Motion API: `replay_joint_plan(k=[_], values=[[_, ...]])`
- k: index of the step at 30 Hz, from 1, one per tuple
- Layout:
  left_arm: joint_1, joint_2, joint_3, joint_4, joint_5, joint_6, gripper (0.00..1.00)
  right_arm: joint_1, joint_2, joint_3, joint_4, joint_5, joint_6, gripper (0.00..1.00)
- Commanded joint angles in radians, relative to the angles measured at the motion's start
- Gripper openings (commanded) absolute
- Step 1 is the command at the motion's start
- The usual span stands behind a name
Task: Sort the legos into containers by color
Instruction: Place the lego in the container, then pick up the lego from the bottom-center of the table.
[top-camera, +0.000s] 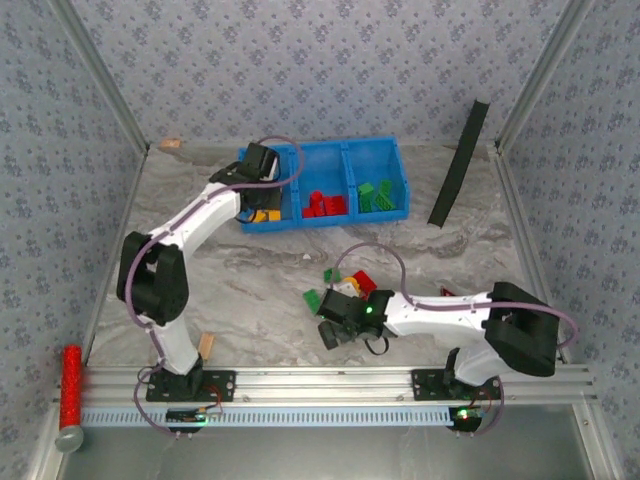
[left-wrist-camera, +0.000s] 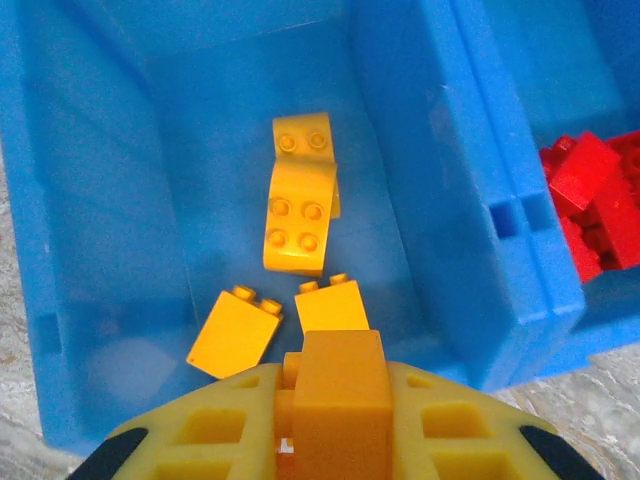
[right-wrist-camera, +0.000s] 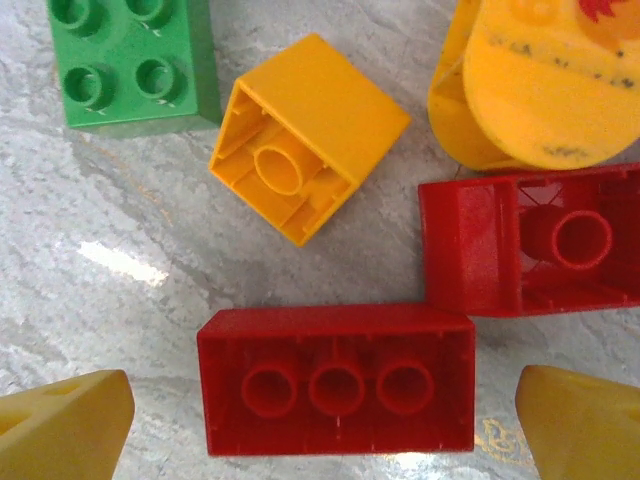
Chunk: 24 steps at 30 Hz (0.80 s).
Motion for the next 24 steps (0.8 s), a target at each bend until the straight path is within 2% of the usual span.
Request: replay_joint_plan(k=[1, 7, 11, 15, 18, 24], values=[[0.018, 0.048, 0.059, -0.003, -0.011, 0.024, 0.22, 0.005, 0.051, 0.042, -0.028, 0.037, -0.019, 0.99], [0.033, 0.140, 0.124, -0.021, -0.001, 0.027, 0.23, 0.005, 0.113, 0.057, -0.052, 0.044, -0.021, 0.88], [0.039, 0.186, 0.160, -0.032, 0.001, 0.030, 0.25, 0.006, 0.132, 0.058, -0.054, 0.036, -0.021, 0.72], [0.047, 0.227, 0.192, -0.054, 0.000, 0.025, 0.30, 0.007, 0.123, 0.058, -0.077, 0.040, -0.017, 0.51], [0.052, 0.242, 0.199, -0.060, 0.001, 0.023, 0.36, 0.006, 0.076, 0.041, -0.139, 0.041, -0.007, 0.44], [0.056, 0.247, 0.208, -0.073, 0.007, 0.022, 0.46, -0.057, -0.106, 0.032, -0.222, 0.010, -0.043, 0.40]])
